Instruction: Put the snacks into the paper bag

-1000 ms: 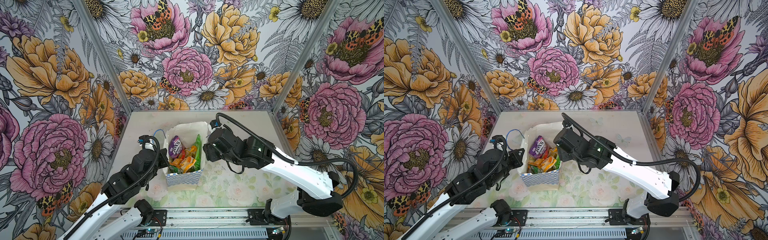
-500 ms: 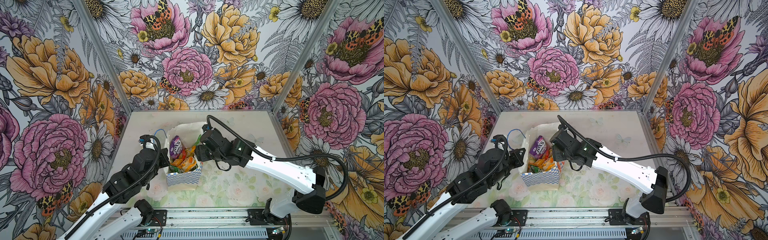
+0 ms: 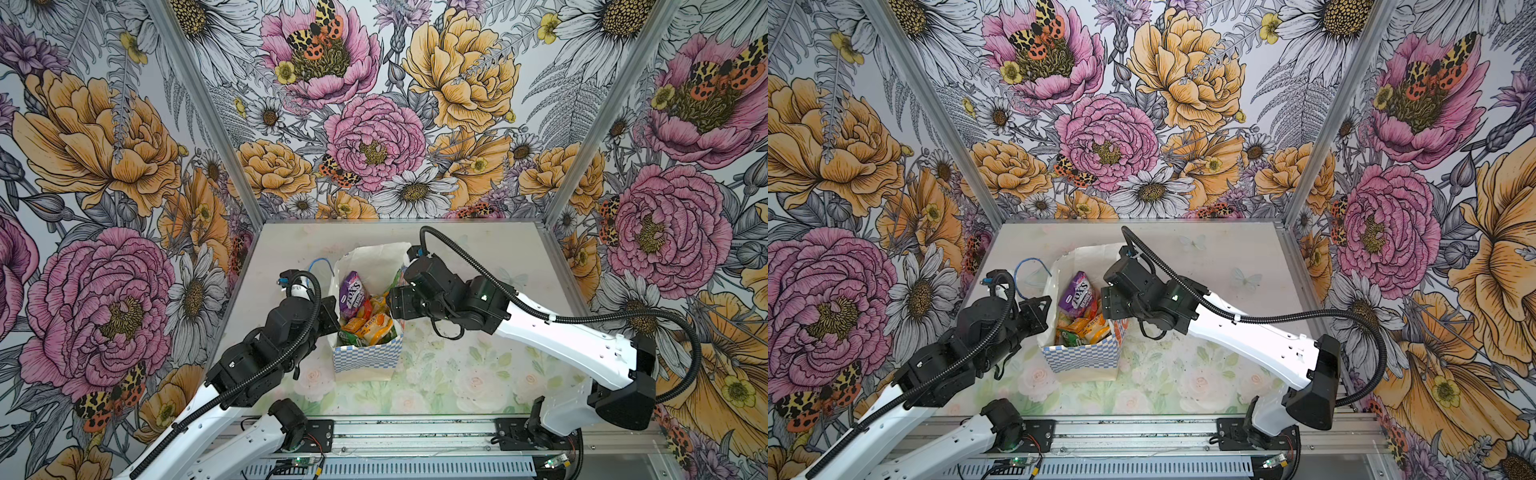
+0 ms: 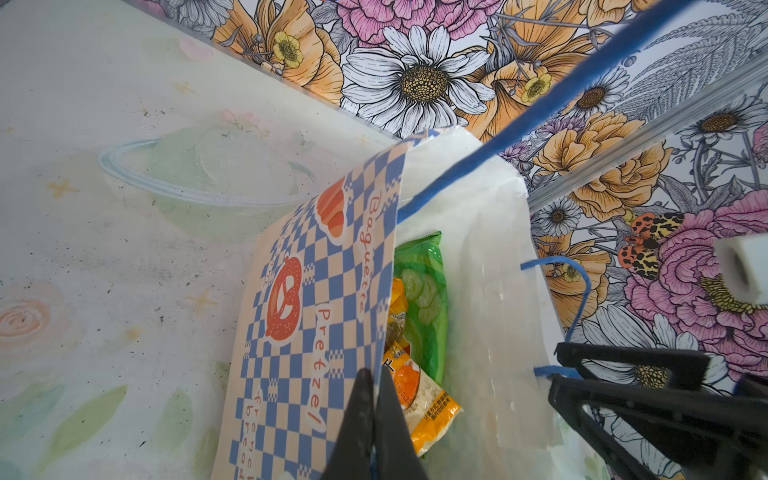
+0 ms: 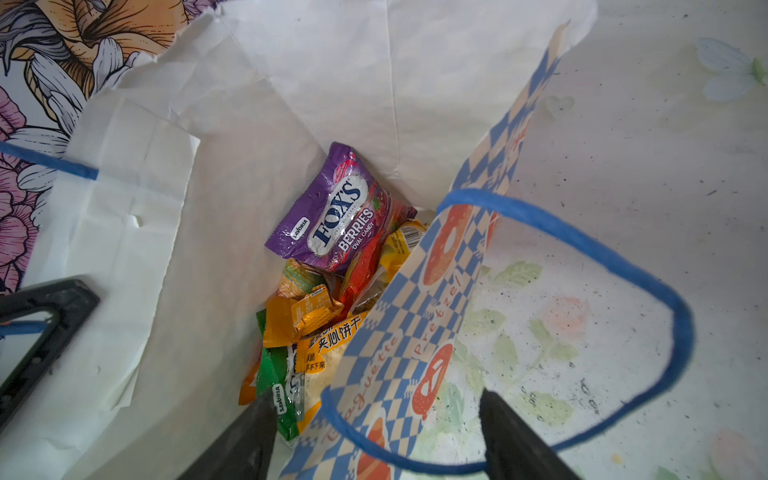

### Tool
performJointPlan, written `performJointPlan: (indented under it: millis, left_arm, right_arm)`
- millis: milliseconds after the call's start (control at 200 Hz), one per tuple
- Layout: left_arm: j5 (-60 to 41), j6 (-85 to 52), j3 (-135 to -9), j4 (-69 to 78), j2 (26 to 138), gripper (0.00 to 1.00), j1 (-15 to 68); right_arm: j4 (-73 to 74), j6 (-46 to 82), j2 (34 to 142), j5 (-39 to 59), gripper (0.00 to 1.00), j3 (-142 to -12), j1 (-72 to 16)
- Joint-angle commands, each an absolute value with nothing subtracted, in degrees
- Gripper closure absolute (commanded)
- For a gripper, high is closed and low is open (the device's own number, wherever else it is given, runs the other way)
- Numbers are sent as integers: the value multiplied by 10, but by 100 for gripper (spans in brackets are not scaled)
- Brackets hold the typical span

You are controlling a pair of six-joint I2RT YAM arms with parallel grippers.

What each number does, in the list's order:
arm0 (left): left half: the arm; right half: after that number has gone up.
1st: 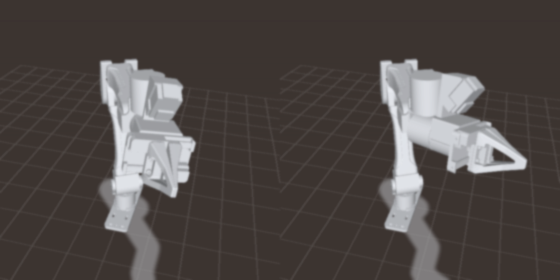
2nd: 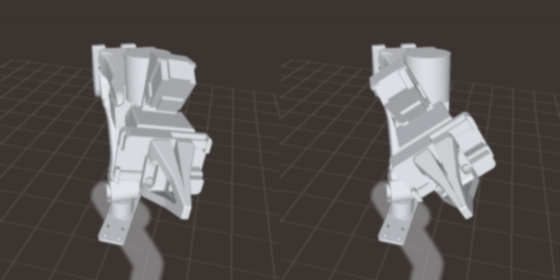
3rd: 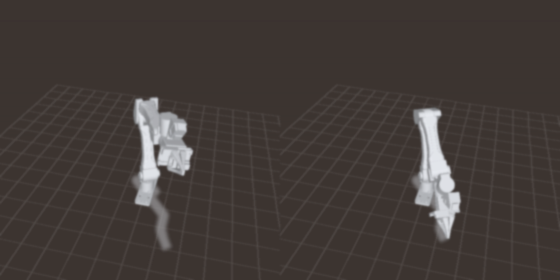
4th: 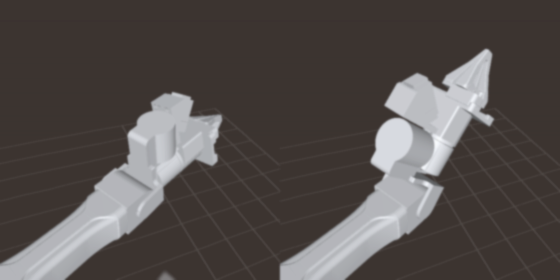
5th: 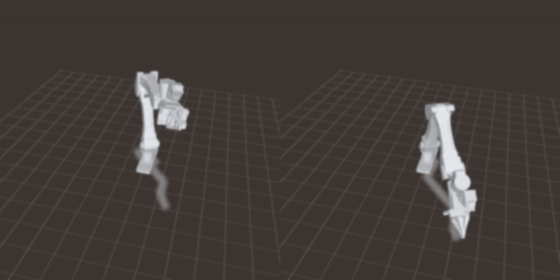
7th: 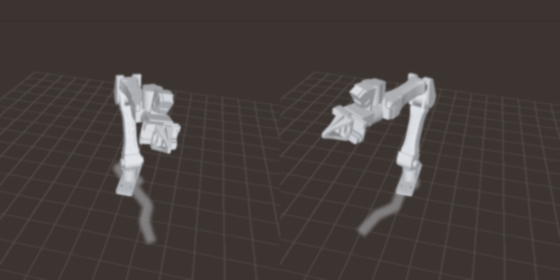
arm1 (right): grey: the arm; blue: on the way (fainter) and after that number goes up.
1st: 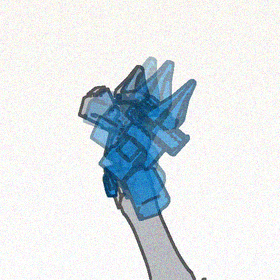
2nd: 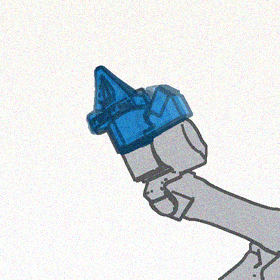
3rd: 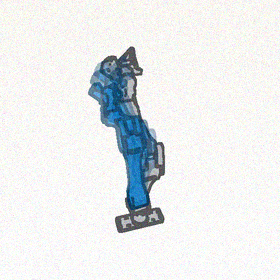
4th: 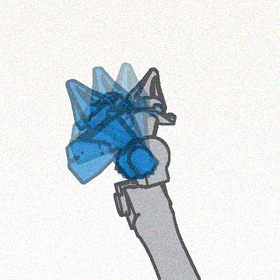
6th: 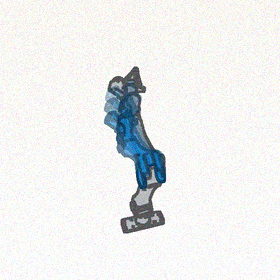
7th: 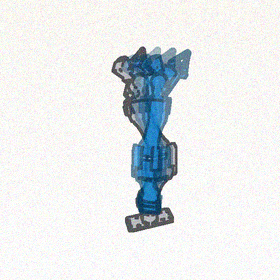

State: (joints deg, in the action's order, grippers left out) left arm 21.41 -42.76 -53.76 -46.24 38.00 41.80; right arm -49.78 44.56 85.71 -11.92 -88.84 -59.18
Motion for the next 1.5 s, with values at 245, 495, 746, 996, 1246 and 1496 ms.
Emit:
performJointPlan:
  millis: [245, 495, 746, 996, 1246, 1496]
  left_arm:
    - [205, -435, -540, -432, 376, 100, 414]
    - [207, -435, -539, -432, 375, 100, 414]
    - [170, -421, -592, -429, 436, 100, 412]
    - [213, -435, -643, -425, 525, 100, 454]
    - [230, -438, -693, -357, 614, 100, 492]
    - [229, -441, -749, -327, 711, 100, 496]
  right_arm:
    - [-485, 435, 918, -153, 30, -921, -591]
    - [-491, 417, 915, -165, 68, -932, -594]
    - [-499, 396, 880, -132, 99, -938, -569]
    - [-499, 394, 842, -129, 100, -936, -521]
    - [-499, 376, 790, -120, 100, -923, -457]
    - [-495, 369, 742, -102, 100, -867, -373]
